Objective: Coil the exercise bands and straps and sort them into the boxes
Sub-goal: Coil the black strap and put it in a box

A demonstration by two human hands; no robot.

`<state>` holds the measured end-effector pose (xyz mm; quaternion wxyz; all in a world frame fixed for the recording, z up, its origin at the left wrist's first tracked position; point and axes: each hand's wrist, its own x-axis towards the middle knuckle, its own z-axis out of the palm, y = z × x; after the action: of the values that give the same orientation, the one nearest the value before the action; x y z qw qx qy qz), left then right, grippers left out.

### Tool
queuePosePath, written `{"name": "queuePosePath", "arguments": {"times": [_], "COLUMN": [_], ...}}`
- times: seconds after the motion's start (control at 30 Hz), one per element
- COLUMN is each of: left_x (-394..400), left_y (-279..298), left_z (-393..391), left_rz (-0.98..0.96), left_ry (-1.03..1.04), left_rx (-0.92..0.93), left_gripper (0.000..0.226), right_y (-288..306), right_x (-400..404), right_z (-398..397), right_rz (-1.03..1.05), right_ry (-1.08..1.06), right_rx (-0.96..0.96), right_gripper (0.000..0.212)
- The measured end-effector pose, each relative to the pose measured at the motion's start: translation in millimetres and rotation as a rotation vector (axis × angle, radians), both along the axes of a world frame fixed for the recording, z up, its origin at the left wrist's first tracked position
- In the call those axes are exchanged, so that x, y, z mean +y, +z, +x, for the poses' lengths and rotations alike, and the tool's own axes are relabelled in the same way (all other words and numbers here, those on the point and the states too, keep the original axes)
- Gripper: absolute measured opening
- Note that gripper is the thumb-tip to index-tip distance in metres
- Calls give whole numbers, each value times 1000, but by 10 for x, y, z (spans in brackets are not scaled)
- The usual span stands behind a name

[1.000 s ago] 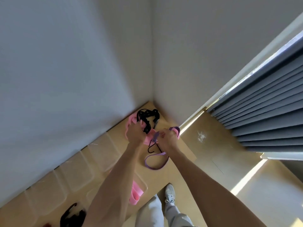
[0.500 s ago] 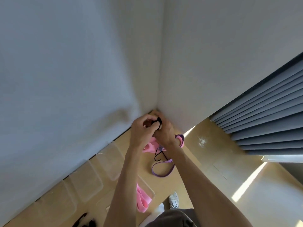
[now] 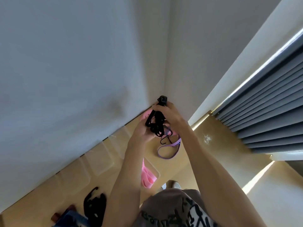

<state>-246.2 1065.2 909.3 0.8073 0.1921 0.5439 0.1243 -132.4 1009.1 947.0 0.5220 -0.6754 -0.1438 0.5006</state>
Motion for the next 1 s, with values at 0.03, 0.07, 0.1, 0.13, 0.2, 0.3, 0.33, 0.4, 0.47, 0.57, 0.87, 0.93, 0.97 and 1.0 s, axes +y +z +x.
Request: {"name": "queuePosePath", "arguments": {"times": [0.03, 0.07, 0.1, 0.13, 0.2, 0.3, 0.33, 0.4, 0.47, 0.57, 0.87, 0.93, 0.97, 1.0], "left_x": [-39, -79, -123, -176, -278, -569, -687, -890, -1054, -1263, -1312, -1359, -1380, -1393], "left_y": [44, 58, 102, 138, 243, 431, 468, 482, 462, 400, -53, -221, -294, -356], "left_z": [-26, -48, -78, -120, -170, -229, -248, -323, -449, -755, -1970, -2340, -2537, -2733], "left_rz": [33, 47, 112, 183, 348, 679, 760, 872, 961, 939, 434, 381, 369, 379], "left_ry": [-17, -15, -49, -89, -126, -320, -404, -540, -516, -275, -75, -15, 10, 17], "left_rx": [-14, -23, 37, 74, 111, 120, 115, 135, 234, 321, 479, 522, 543, 580], "left_gripper": [22, 18, 15, 14, 18, 35, 31, 27, 25, 21, 14, 15, 15, 16], "right_y": [-14, -39, -66, -96, -144, -100, -84, -80, -123, -154, -385, -491, -551, -608], "right_x": [-56, -120, -196, -279, -452, -649, -696, -778, -844, -911, -887, -877, -862, -843], "right_z": [-29, -51, -73, -92, -144, -286, -334, -430, -521, -707, -1939, -2298, -2480, -2677], "right_rz": [-32, -64, -101, -135, -161, -79, -54, -47, -42, -84, -188, -250, -281, -299], "right_ry": [-12, -43, -82, -118, -169, -210, -210, -202, -231, -190, 204, 289, 334, 370], "right_rx": [-92, -194, -276, -314, -252, -42, -12, -30, -30, 20, -49, -80, -103, -105], "right_gripper": [28, 24, 23, 27, 49, 46, 43, 38, 26, 16, 11, 13, 17, 19]}}
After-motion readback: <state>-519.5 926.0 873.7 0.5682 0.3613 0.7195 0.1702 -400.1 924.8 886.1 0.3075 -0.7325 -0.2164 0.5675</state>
